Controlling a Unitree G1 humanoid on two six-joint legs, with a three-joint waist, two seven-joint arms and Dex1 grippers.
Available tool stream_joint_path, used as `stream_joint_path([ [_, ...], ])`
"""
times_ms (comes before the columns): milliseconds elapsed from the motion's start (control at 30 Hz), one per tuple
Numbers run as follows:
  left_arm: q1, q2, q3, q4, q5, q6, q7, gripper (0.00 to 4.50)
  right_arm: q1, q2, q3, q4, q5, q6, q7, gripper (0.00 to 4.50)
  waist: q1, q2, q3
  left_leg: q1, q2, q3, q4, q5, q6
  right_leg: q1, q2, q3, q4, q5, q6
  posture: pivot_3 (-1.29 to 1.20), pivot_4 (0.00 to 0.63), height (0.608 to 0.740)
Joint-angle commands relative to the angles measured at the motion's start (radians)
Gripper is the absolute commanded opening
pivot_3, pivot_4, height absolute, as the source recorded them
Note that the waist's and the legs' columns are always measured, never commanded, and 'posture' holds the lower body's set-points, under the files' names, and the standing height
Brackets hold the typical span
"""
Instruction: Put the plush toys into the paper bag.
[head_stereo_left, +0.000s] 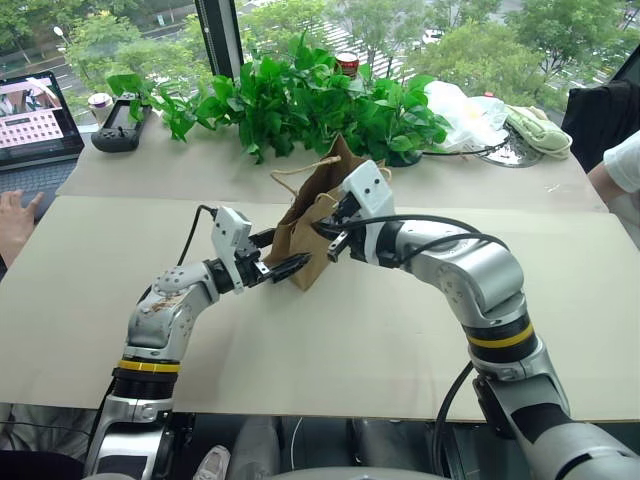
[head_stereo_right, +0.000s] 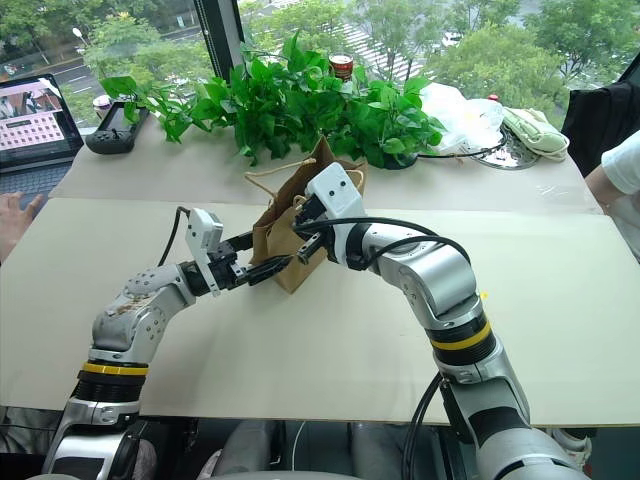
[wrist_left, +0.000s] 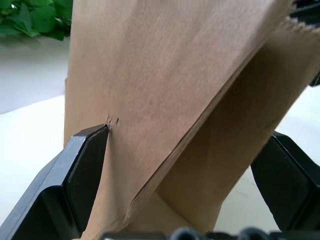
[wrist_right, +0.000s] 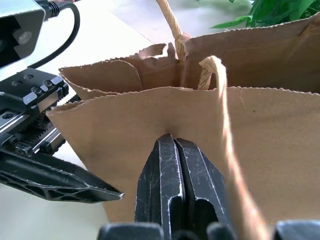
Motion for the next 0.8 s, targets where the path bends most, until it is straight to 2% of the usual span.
stream_joint_path([
  [33,-0.028,-0.024,-0.003,0.005,0.02,-0.036,0.03,4.5,-0.019,0.009,-0.005,-0.017,-0.011,-0.016,0.001,0.02,0.0,0.0,0.0,0.0,0.0,0.0,0.0,0.0,0.0,0.0,0.0,0.0,0.0,0.0,0.0,0.0,0.15,0.717],
  [100,-0.034,-0.037,-0.003,0.014,0.029,-0.046,0.04,4.5,-0.02,0.011,-0.005,-0.015,-0.013,-0.016,0.002,0.02,-0.001,0.0,0.0,0.0,0.0,0.0,0.0,0.0,0.0,0.0,0.0,0.0,0.0,0.0,0.0,0.0,0.15,0.717],
  [167,-0.037,-0.044,-0.015,0.023,0.051,-0.058,0.049,3.99,-0.021,0.012,-0.005,-0.014,-0.014,-0.016,0.003,0.0,-0.001,0.0,0.0,0.0,0.0,0.0,0.0,0.0,0.0,0.0,0.0,0.0,0.0,0.0,0.0,0.0,0.15,0.717],
  [200,-0.038,-0.047,-0.017,0.028,0.056,-0.063,0.051,3.9,-0.022,0.012,-0.004,-0.013,-0.015,-0.017,0.004,0.0,-0.001,0.0,0.0,0.0,0.0,0.0,0.0,0.0,0.0,0.0,0.0,0.0,0.0,0.0,0.0,0.0,0.15,0.717],
  [333,-0.042,-0.054,-0.022,0.051,0.079,-0.085,0.06,2.5,-0.023,0.015,-0.005,-0.014,-0.019,-0.016,0.006,0.0,0.0,0.0,0.0,0.0,0.0,0.0,0.0,0.0,0.0,0.0,0.0,0.0,0.0,0.0,0.0,0.0,0.15,0.717],
  [433,-0.046,-0.054,-0.022,0.061,0.086,-0.095,0.057,1.22,-0.024,0.017,-0.006,-0.012,-0.024,-0.015,0.008,0.0,-0.001,0.0,0.0,0.0,0.0,0.0,0.0,0.0,0.0,0.0,0.0,0.0,0.0,0.0,0.0,0.0,0.15,0.717],
  [533,-0.051,-0.057,-0.02,0.071,0.093,-0.102,0.064,0.18,-0.024,0.018,-0.006,-0.016,-0.025,-0.013,0.009,0.0,-0.001,0.0,0.0,0.0,0.0,0.0,0.0,0.0,0.0,0.0,0.0,0.0,0.0,0.0,0.0,0.0,0.15,0.717],
  [567,-0.054,-0.058,-0.02,0.076,0.096,-0.106,0.068,0.01,-0.023,0.018,-0.006,-0.018,-0.025,-0.012,0.009,0.0,0.0,0.0,0.0,0.0,0.0,0.0,0.0,0.0,0.0,0.0,0.0,0.0,0.0,0.0,0.0,0.0,0.15,0.717],
  [800,-0.064,-0.075,-0.015,0.094,0.107,-0.108,0.084,0.01,-0.015,0.009,0.0,-0.041,-0.017,0.004,0.017,0.0,-0.001,0.0,0.0,0.0,0.0,0.0,0.0,0.0,0.0,0.0,0.0,0.0,0.0,0.0,0.0,0.0,0.15,0.717],
])
